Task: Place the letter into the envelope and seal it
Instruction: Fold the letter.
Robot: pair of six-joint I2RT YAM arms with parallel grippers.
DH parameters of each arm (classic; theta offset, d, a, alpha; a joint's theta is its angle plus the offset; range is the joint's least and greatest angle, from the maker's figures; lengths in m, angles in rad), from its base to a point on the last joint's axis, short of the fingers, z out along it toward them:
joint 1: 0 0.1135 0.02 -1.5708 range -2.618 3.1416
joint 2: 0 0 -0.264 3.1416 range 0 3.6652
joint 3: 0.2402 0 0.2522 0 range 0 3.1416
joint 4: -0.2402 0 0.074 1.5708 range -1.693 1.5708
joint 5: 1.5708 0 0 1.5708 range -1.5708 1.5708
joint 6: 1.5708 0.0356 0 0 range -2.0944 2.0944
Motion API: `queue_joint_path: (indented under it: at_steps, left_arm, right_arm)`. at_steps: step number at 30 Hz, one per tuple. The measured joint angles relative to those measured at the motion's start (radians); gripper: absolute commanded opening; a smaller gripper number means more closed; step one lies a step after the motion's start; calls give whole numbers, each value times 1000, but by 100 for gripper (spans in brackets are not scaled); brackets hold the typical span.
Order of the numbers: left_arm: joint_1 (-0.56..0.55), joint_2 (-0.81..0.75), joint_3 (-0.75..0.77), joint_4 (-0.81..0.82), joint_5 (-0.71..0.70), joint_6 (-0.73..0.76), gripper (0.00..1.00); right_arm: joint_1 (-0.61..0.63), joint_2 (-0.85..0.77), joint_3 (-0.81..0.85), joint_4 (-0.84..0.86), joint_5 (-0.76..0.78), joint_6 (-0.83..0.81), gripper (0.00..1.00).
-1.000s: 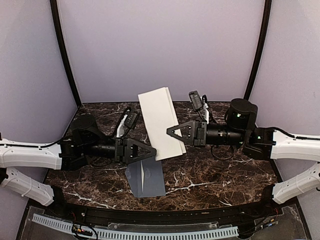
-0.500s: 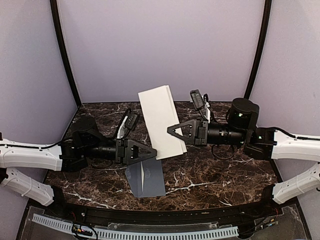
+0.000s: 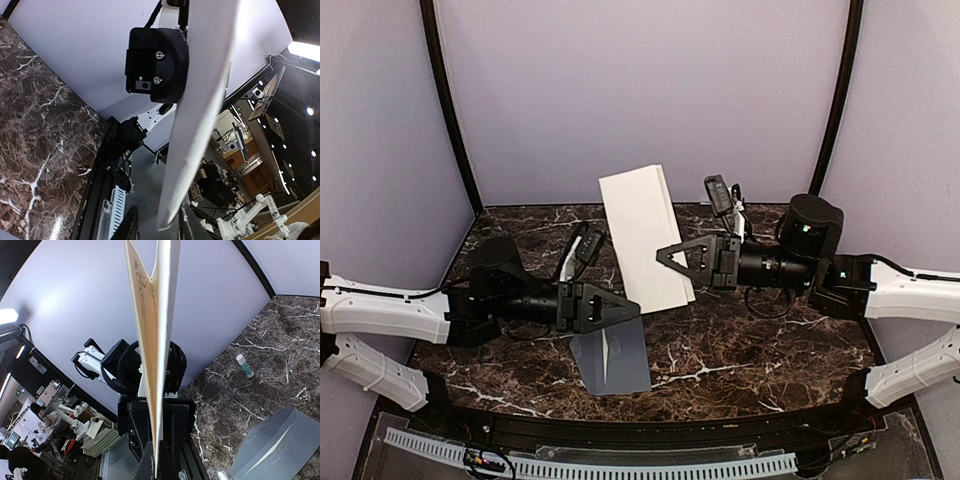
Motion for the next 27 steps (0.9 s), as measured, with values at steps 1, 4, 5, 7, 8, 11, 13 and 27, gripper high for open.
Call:
queue_joint_path:
  at_steps: [1,4,5,7,8,11,13,27]
  left_arm:
    - [-1,1,-1,6,0,0,46]
    - [-2,1,-6,23,-2,1,62]
    - [-2,0,-11,34,-7,-1,65]
    - [-2,-6,-21,39,-21,-2,68]
    - [-2,-13,-25,38,-31,0,68]
    - [-2,-50,-31,29,-68,13,68]
    - [-2,-84,-31,26,-97,23,68]
    - [39,-162,37,-83,-233,68,36]
  right_arm:
    - [0,-2,0,1,0,0,0]
    - [0,-5,0,5,0,1,0]
    - [0,-5,-1,6,-1,1,0]
    - [0,-5,-1,8,-5,3,0]
    - [0,-5,-1,9,-9,3,0]
    - [0,-5,-1,18,-32,4,0]
    - [0,-5,-1,24,-55,4,0]
    - [2,27,3,-3,-198,-7,0]
